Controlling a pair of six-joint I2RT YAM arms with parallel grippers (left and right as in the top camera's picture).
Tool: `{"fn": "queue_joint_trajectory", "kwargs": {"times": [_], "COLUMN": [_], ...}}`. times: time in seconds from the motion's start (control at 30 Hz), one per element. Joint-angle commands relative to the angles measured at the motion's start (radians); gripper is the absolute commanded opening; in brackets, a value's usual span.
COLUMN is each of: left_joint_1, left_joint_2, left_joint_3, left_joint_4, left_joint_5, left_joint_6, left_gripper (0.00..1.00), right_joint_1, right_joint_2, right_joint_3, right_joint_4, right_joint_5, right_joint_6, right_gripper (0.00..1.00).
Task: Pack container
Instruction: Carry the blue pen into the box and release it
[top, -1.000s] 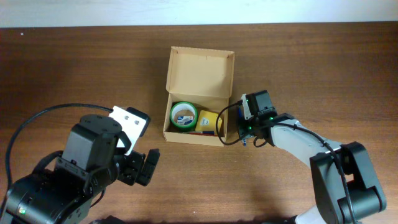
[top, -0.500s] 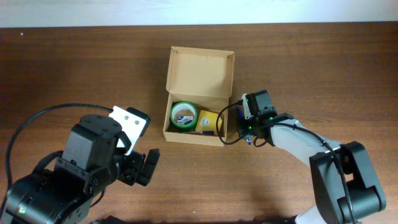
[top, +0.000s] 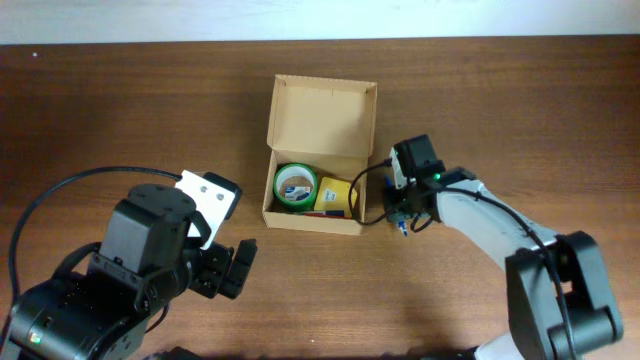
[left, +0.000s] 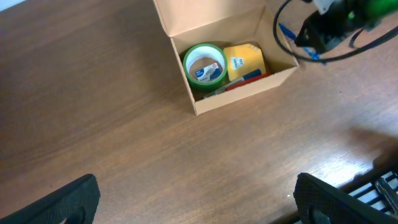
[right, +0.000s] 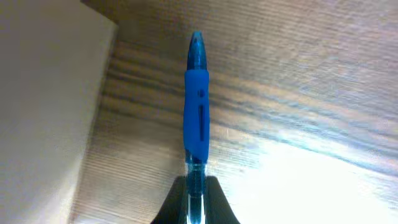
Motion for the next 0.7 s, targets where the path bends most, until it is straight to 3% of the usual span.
{"fn": "queue_joint_trajectory", "kwargs": {"times": [0.0,0.33,0.53,0.67], "left_joint_1": [-0.005,-0.005,-0.005,-0.005], "left_joint_2": [-0.003,-0.003,-0.003,-0.003], "left_joint_3": [0.014,0.014,0.014,0.014], "left_joint_4": [0.0,0.0,0.0,0.0], "left_joint_5": [0.008,0.008,0.008,0.008], "left_joint_6": [0.015,0.015,0.015,0.015], "left_gripper": [1.0,1.0,0.99,1.0], "right_joint_1": [0.004,0.005,0.039,0.107], "right_joint_2": [-0.084,-0.214,-0.245,-0.237], "right_joint_3": [0.098,0.319,0.369,0.369], "right_joint_4": [-0.046,-0.202,-0.194,-0.195], "right_joint_5": [-0.002,-0.006,-0.185,-0.196], "right_joint_6": [0.011,0.007,-0.225,-0.368], "right_gripper": [0.04,0.04,0.04,0.04]}}
